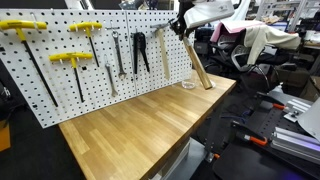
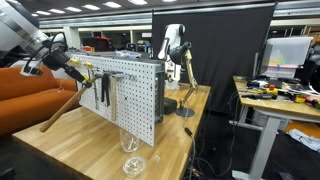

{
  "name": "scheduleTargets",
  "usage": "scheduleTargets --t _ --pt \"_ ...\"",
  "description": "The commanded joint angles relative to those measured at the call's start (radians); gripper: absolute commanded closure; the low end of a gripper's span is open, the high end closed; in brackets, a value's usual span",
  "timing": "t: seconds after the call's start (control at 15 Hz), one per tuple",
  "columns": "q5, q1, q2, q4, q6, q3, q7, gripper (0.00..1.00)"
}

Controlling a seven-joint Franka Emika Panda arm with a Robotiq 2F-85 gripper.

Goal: Hang the hammer on the rightmost hanger

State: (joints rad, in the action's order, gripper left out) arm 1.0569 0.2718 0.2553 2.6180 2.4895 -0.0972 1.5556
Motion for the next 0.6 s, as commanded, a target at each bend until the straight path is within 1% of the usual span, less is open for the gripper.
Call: scheduleTargets --t 0.0,0.27,0.53 --pt "0.020 -0.054 0.040 0.036 -0.021 -0.062 0.006 0.94" --pt "0.008 -0.055 0.041 0.058 -0.003 -0.086 0.000 0.94" --pt "-0.025 -0.034 0.060 0.073 0.024 -0.110 -0.044 0.94"
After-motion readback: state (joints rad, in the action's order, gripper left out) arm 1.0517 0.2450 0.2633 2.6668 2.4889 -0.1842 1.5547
